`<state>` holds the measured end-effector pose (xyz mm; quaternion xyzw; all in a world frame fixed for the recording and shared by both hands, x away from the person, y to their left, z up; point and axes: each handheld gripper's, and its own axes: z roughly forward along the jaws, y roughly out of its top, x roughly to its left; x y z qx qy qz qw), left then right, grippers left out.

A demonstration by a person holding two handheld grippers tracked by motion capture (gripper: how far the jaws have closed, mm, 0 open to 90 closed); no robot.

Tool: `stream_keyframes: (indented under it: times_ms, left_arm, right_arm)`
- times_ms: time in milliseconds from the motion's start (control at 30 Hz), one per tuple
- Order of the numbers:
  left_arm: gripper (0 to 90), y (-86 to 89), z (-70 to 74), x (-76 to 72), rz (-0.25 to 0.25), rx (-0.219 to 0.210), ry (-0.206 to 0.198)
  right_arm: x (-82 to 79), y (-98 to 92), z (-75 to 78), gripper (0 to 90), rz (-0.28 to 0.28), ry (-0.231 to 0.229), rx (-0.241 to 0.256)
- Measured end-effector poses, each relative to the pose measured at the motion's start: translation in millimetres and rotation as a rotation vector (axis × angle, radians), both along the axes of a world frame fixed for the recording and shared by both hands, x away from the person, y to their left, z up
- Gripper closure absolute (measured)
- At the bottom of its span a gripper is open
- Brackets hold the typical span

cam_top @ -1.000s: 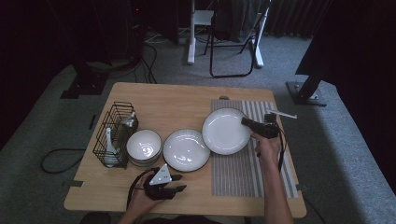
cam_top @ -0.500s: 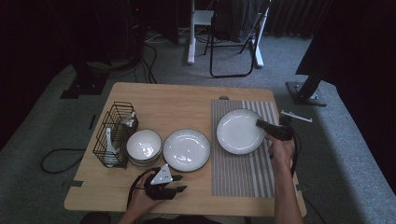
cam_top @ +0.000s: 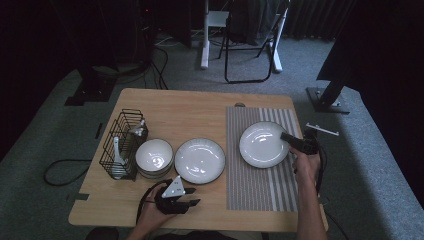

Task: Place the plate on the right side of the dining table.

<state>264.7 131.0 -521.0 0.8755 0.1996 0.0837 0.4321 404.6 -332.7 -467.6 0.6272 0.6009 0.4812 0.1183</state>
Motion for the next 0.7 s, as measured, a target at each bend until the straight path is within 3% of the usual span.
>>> stream_keyframes:
  times_ms: [700]
  left_arm:
    - [56.0, -0.4, -0.1, 0.2, 0.003, 0.003, 0.000]
  right_arm:
    - [6.3, -9.6, -25.0, 83.5, -0.020, 0.058, 0.003]
